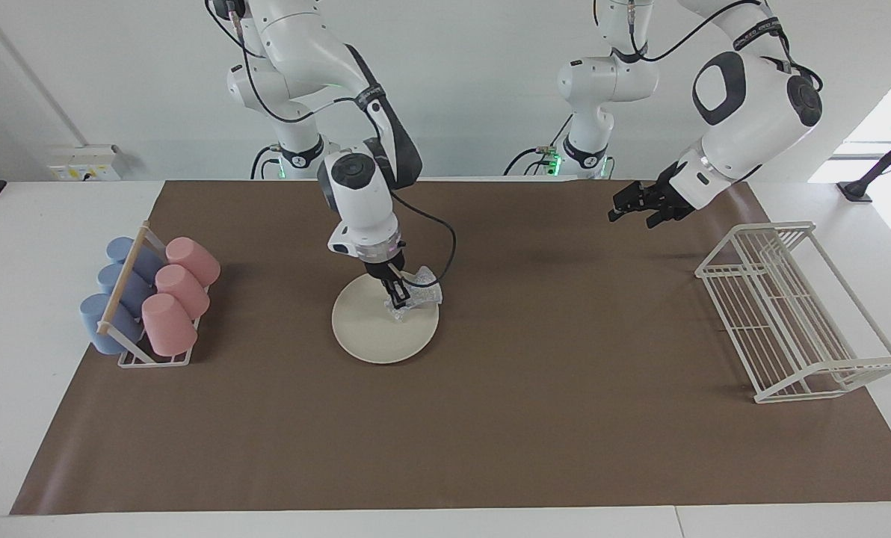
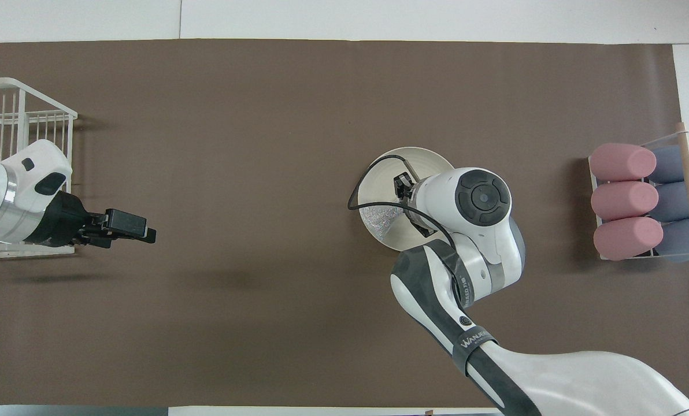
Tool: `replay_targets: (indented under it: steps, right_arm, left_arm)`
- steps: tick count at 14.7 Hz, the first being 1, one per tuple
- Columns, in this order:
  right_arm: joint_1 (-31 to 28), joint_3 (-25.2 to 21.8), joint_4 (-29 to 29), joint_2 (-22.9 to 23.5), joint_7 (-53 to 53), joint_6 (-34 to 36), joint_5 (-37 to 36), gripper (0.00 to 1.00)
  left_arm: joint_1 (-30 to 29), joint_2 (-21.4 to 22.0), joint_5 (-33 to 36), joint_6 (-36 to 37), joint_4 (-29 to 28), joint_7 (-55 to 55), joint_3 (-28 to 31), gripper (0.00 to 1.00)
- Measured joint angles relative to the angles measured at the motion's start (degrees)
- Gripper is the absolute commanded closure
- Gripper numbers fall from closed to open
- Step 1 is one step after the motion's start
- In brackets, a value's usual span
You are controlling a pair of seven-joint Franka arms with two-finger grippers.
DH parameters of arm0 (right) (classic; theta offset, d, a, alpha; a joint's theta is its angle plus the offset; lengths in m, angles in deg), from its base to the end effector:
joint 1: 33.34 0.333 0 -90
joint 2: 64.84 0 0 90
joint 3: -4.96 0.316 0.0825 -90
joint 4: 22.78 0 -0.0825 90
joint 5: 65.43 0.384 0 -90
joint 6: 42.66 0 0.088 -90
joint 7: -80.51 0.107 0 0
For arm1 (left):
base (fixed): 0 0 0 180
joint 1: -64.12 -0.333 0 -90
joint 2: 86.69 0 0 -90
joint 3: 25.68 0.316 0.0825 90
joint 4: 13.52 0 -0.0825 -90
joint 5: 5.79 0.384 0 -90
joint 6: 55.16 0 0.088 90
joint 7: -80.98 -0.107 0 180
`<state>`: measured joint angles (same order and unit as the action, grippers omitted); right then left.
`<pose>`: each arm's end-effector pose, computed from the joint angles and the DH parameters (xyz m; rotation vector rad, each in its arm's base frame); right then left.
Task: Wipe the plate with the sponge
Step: 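Rub the sponge around the plate surface with the right gripper, then bring the sponge with the right gripper toward the left gripper, then grasp the sponge with the left gripper while the right gripper releases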
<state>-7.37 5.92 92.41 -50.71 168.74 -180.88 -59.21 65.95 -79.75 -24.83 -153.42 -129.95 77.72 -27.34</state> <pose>0.5437 0.2765 0.3478 -2.4926 1.6084 -0.0201 0.4976 -0.0613 0.4889 2.8089 -0.0513 -0.2766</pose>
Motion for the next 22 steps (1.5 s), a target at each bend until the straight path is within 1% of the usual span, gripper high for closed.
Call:
replay_targets:
  steps: [4, 5, 8, 11, 13, 14, 16, 18, 22]
  right_arm:
    - [3.82, 0.09, -8.03, -0.25, 10.14, 8.79, 0.0, 1.0]
    - [5.2, 0.11, -10.04, -0.47, 12.99, 10.72, 0.0, 1.0]
    - [9.42, 0.18, -12.8, -0.74, 21.34, 11.9, 0.0, 1.0]
    - [13.63, 0.23, -13.83, -0.74, 28.58, 11.9, -0.01, 1.0]
    - [16.66, 0.23, -14.19, -0.73, 32.75, 11.9, -0.09, 1.0]
    - [17.91, 0.23, -14.57, -0.73, 34.54, 11.9, -0.13, 1.0]
    - [19.15, 0.23, -15.39, -0.74, 36.89, 11.9, -0.42, 1.0]
    - [19.22, 0.16, -15.79, -0.73, 37.25, 11.91, -0.78, 1.0]
    - [19.19, -0.01, -16.25, -0.72, 37.25, 11.91, -0.83, 1.0]
  left_arm:
    - [-0.01, 0.0, -0.59, 0.0, -0.02, 0.83, 0.04, 0.0]
    - [-0.03, 0.0, -2.94, 0.03, -0.14, 1.29, 0.14, 0.0]
    - [-1.11, -0.01, -16.46, 0.03, -2.19, 1.78, 0.43, 0.0]
    - [-2.33, -0.08, -29.99, -0.31, -6.28, 1.77, 0.54, 0.0]
    - [-2.33, -0.11, -38.43, -2.87, -9.27, 1.74, 0.47, 0.0]
    - [-2.3, -0.11, -41.54, -3.95, -10.44, 1.73, 0.33, 0.0]
    - [-2.15, -0.12, -44.13, -5.39, -12.35, 1.73, 0.14, 0.0]
    - [-0.76, -0.14, -44.82, -7.17, -13.95, 1.74, -0.02, 0.0]
    - [2.34, -0.14, -46.28, -8.74, -14.89, 4.29, -0.24, 0.0]
